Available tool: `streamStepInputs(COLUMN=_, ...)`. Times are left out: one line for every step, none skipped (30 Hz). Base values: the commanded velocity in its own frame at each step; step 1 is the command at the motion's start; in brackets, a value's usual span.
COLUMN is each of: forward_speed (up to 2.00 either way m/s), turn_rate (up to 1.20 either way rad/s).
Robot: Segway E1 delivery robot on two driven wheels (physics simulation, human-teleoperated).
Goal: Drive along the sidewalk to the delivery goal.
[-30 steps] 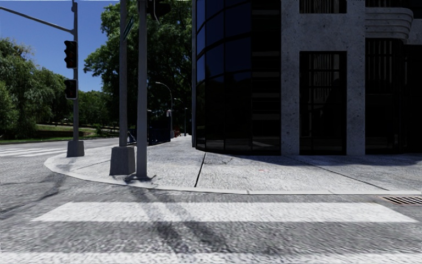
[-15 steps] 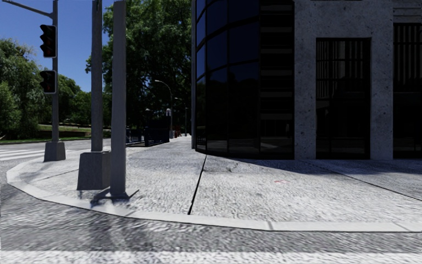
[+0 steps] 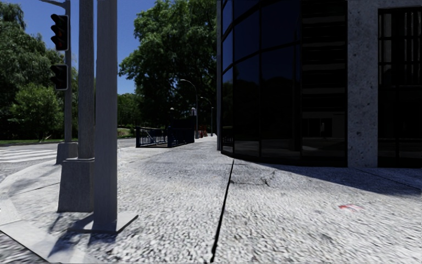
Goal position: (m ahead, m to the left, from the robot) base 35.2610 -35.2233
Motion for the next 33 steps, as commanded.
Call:
streamStepInputs(forward_speed=1.95, turn_rate=0.07)
streamStepInputs(forward_speed=1.95, turn_rate=0.00)
streamStepInputs(forward_speed=1.95, turn_rate=0.00)
streamStepInputs(forward_speed=1.95, turn_rate=0.00)
streamStepInputs(forward_speed=1.95, turn_rate=0.00)
streamStepInputs(forward_speed=1.95, turn_rate=0.00)
streamStepInputs(forward_speed=1.95, turn_rate=0.00)
streamStepInputs(forward_speed=1.95, turn_rate=0.00)
streamStepInputs(forward_speed=1.95, turn_rate=0.00)
streamStepInputs(forward_speed=1.95, turn_rate=0.00)
streamStepInputs(forward_speed=1.95, turn_rate=0.00)
streamStepInputs(forward_speed=1.95, turn_rate=0.00)
streamStepInputs(forward_speed=1.95, turn_rate=0.00)
streamStepInputs(forward_speed=1.95, turn_rate=0.00)
streamStepInputs(forward_speed=1.95, turn_rate=0.00)
streamStepInputs(forward_speed=1.95, turn_rate=0.00)
streamStepInputs(forward_speed=1.95, turn_rate=0.00)
streamStepInputs(forward_speed=1.95, turn_rate=0.00)
streamStepInputs(forward_speed=1.95, turn_rate=0.00)
streamStepInputs(forward_speed=1.95, turn_rate=0.00)
streamStepInputs(forward_speed=1.95, turn_rate=0.00)
streamStepInputs(forward_speed=1.95, turn_rate=0.00)
streamStepInputs(forward_speed=1.95, turn_rate=0.00)
streamStepInputs(forward_speed=1.95, turn_rate=0.00)
streamStepInputs(forward_speed=1.95, turn_rate=0.00)
streamStepInputs(forward_speed=1.95, turn_rate=0.00)
streamStepInputs(forward_speed=1.95, turn_rate=0.00)
streamStepInputs(forward_speed=1.95, turn_rate=0.00)
streamStepInputs(forward_speed=1.95, turn_rate=0.17)
streamStepInputs(forward_speed=1.95, turn_rate=0.17)
streamStepInputs(forward_speed=1.95, turn_rate=0.27)
streamStepInputs(forward_speed=1.95, turn_rate=0.29)
streamStepInputs(forward_speed=1.95, turn_rate=0.29)
